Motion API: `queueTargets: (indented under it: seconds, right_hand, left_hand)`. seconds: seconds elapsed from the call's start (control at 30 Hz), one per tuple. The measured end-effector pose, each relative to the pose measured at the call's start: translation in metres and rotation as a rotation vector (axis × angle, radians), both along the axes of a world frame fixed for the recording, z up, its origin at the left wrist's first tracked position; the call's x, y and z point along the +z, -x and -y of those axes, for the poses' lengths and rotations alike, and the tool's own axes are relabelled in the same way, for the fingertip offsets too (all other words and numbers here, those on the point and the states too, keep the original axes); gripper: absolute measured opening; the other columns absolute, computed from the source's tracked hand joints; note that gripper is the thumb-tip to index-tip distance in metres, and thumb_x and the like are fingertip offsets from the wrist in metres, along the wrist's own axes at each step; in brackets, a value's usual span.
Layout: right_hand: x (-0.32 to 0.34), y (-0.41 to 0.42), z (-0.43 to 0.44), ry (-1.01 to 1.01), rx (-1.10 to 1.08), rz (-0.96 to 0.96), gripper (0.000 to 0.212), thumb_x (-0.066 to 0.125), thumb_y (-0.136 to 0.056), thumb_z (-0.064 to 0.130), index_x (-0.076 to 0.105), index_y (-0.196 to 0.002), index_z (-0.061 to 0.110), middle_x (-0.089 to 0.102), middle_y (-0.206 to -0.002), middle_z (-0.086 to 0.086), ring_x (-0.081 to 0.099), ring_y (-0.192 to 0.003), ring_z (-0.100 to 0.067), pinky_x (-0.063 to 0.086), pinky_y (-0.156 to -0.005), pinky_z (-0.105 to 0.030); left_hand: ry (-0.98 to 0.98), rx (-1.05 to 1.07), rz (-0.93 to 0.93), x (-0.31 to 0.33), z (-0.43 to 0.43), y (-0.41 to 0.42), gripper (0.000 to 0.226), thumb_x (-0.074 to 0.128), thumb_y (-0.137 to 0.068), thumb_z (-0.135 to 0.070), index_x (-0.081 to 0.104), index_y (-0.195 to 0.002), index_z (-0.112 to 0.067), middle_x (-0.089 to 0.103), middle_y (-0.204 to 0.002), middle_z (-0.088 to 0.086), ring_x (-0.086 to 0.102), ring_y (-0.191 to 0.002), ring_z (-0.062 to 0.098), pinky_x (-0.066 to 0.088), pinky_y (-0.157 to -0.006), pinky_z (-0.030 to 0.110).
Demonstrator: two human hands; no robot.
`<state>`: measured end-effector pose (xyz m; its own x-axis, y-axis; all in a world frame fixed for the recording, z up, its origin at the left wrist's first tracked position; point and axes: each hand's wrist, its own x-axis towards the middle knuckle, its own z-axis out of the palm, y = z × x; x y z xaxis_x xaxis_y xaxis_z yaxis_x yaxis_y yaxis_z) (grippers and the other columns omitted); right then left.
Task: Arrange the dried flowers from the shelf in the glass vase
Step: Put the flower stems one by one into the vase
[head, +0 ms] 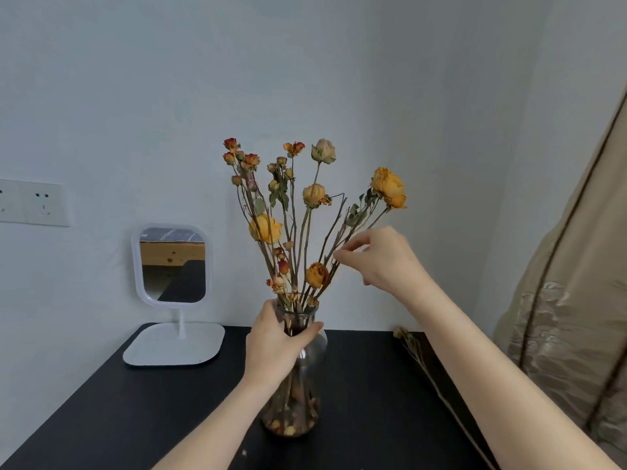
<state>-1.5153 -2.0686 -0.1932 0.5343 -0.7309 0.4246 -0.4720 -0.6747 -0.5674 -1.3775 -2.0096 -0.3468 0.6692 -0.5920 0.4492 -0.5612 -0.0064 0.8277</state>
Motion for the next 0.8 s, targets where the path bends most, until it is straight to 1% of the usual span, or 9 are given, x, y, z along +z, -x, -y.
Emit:
queueTargets:
  seconds: [0.07, 0.13, 0.27, 0.37, 0.43, 0.5, 0.63, 0.7, 0.8]
  right_hand:
    - [-0.012, 0.025, -0.001, -0.061, 0.005, 0.067, 0.016, 0.061, -0.089, 0.035, 0.066, -0.090, 0.019, 0.052, -0.057, 0.007, 0.048, -0.034, 0.000, 0.033, -0.036, -0.008]
    - [-0.028, 0.047, 0.002, -0.130, 0.001, 0.114, 0.018, 0.059, -0.089, 0.035, 0.066, -0.091, 0.018, 0.050, -0.048, 0.005, 0.044, -0.029, 0.002, 0.030, -0.034, -0.006]
    - [-0.069, 0.084, 0.019, -0.271, -0.051, 0.102, 0.015, 0.060, -0.090, 0.031, 0.067, -0.091, 0.018, 0.050, -0.040, 0.005, 0.038, -0.026, -0.002, 0.031, -0.033, -0.011]
    - [-0.104, 0.112, 0.036, -0.360, -0.118, 0.057, 0.012, 0.060, -0.091, 0.028, 0.066, -0.091, 0.018, 0.050, -0.039, 0.005, 0.038, -0.026, -0.003, 0.032, -0.033, -0.013]
    - [-0.128, 0.133, 0.049, -0.394, -0.179, 0.032, 0.013, 0.060, -0.091, 0.028, 0.067, -0.088, 0.018, 0.052, -0.041, 0.004, 0.040, -0.028, -0.004, 0.034, -0.034, -0.014]
    - [-0.149, 0.155, 0.062, -0.435, -0.262, 0.008, 0.014, 0.059, -0.091, 0.027, 0.068, -0.086, 0.017, 0.054, -0.045, 0.003, 0.042, -0.031, -0.007, 0.035, -0.037, -0.017]
    - [-0.182, 0.193, 0.078, -0.469, -0.403, -0.054, 0.016, 0.060, -0.090, 0.025, 0.065, -0.077, 0.017, 0.057, -0.051, 0.001, 0.045, -0.036, -0.009, 0.036, -0.038, -0.018]
    - [-0.194, 0.207, 0.083, -0.461, -0.441, -0.116, 0.013, 0.061, -0.089, 0.024, 0.066, -0.084, 0.014, 0.059, -0.055, 0.000, 0.049, -0.040, -0.010, 0.038, -0.040, -0.019]
    - [-0.206, 0.220, 0.091, -0.447, -0.493, -0.245, 0.021, 0.064, -0.087, 0.028, 0.065, -0.101, 0.012, 0.067, -0.078, -0.003, 0.063, -0.067, -0.014, 0.050, -0.062, -0.025]
  left_hand:
    - [-0.007, -0.077, -0.059, 0.002, -0.005, -0.002, 0.052, 0.075, -0.064, -0.053, 0.045, -0.103, -0.036, 0.058, -0.096, -0.021, 0.054, -0.089, -0.002, 0.040, -0.077, 0.014]
    - [-0.020, -0.131, -0.092, 0.003, -0.009, -0.004, 0.051, 0.075, -0.064, -0.052, 0.045, -0.103, -0.039, 0.058, -0.094, -0.025, 0.053, -0.089, -0.006, 0.037, -0.074, 0.011]
    - [-0.072, -0.170, -0.140, 0.008, -0.016, -0.001, 0.067, 0.076, -0.066, -0.047, 0.044, -0.122, -0.026, 0.055, -0.111, -0.017, 0.053, -0.111, 0.010, 0.041, -0.090, 0.026]
    - [-0.036, 0.014, -0.097, -0.001, -0.030, 0.015, 0.081, 0.076, -0.066, -0.047, 0.038, -0.131, -0.018, 0.049, -0.127, -0.004, 0.044, -0.121, 0.018, 0.039, -0.102, 0.039]
    - [0.043, 0.175, -0.083, -0.014, -0.045, 0.035, 0.069, 0.074, -0.071, -0.043, 0.043, -0.125, -0.012, 0.047, -0.124, 0.004, 0.042, -0.120, 0.022, 0.038, -0.099, 0.038]
    - [0.070, 0.190, -0.064, -0.027, -0.056, 0.059, 0.048, 0.069, -0.078, -0.034, 0.048, -0.114, -0.010, 0.046, -0.111, 0.003, 0.041, -0.112, 0.021, 0.034, -0.091, 0.031]
    - [0.066, 0.039, -0.001, -0.048, -0.060, 0.111, 0.028, 0.066, -0.082, -0.022, 0.047, -0.102, -0.019, 0.036, -0.097, -0.008, 0.034, -0.095, 0.007, 0.032, -0.086, 0.027]
    - [0.095, -0.057, 0.030, -0.056, -0.052, 0.135, 0.025, 0.065, -0.081, -0.018, 0.047, -0.098, -0.023, 0.036, -0.093, -0.014, 0.037, -0.090, 0.003, 0.034, -0.083, 0.019]
    - [-0.010, -0.269, 0.076, -0.069, -0.024, 0.164, 0.016, 0.062, -0.085, -0.022, 0.050, -0.089, -0.030, 0.042, -0.090, -0.014, 0.040, -0.093, -0.004, 0.036, -0.073, 0.010]
